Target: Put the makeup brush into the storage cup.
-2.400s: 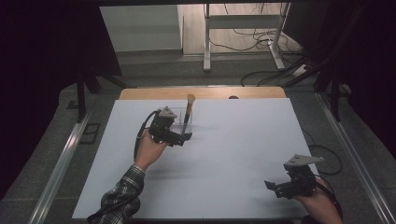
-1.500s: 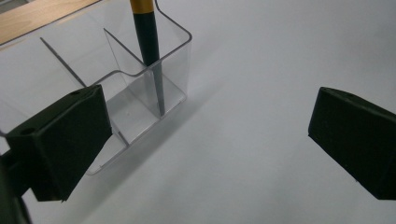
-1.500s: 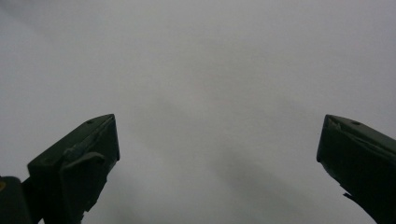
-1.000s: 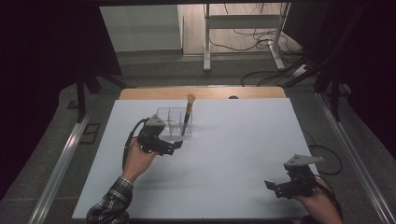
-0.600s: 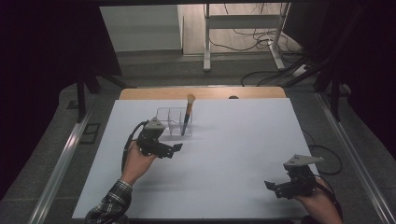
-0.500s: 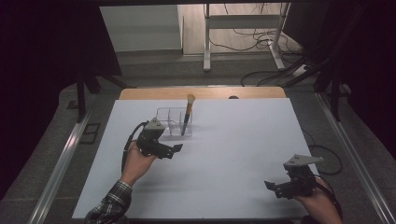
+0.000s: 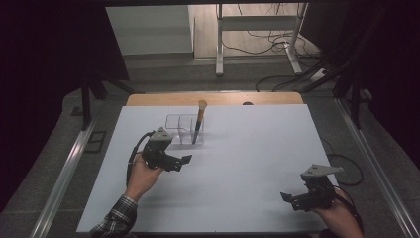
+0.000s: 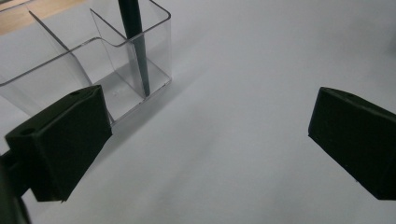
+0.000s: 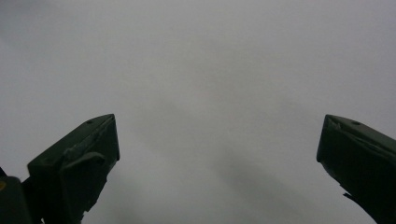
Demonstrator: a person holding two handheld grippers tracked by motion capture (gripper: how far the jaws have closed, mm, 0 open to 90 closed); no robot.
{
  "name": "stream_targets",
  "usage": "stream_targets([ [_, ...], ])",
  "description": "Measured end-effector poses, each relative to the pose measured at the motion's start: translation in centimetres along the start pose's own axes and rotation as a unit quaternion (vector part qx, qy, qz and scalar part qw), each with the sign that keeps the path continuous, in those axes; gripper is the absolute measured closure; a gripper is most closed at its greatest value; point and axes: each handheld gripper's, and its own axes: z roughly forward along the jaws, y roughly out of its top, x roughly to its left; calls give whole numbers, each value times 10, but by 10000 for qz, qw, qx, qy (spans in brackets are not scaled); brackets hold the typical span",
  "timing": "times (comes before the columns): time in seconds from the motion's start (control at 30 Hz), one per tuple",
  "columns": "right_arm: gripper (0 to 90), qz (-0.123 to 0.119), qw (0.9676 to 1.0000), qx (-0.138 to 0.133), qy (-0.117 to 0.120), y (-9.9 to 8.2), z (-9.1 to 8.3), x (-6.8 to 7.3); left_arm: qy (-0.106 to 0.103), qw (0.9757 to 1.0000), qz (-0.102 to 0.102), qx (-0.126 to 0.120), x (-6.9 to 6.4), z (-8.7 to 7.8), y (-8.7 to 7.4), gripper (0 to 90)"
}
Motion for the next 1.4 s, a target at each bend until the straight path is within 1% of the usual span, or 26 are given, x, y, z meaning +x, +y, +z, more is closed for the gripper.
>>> stream_targets([
  [0.53, 0, -11, 10000, 9, -12, 0, 0, 0, 55, 9999, -83, -30, -2, -10, -10, 0],
  [0.77, 0, -12, 10000, 5, -11, 0, 0, 0, 98, 9999, -59, -22, -5, -15, -14, 0],
  [1.4, 0, -26, 10000, 12, -6, 0, 0, 0, 223, 9996, -170, -48, -8, -30, -29, 0],
])
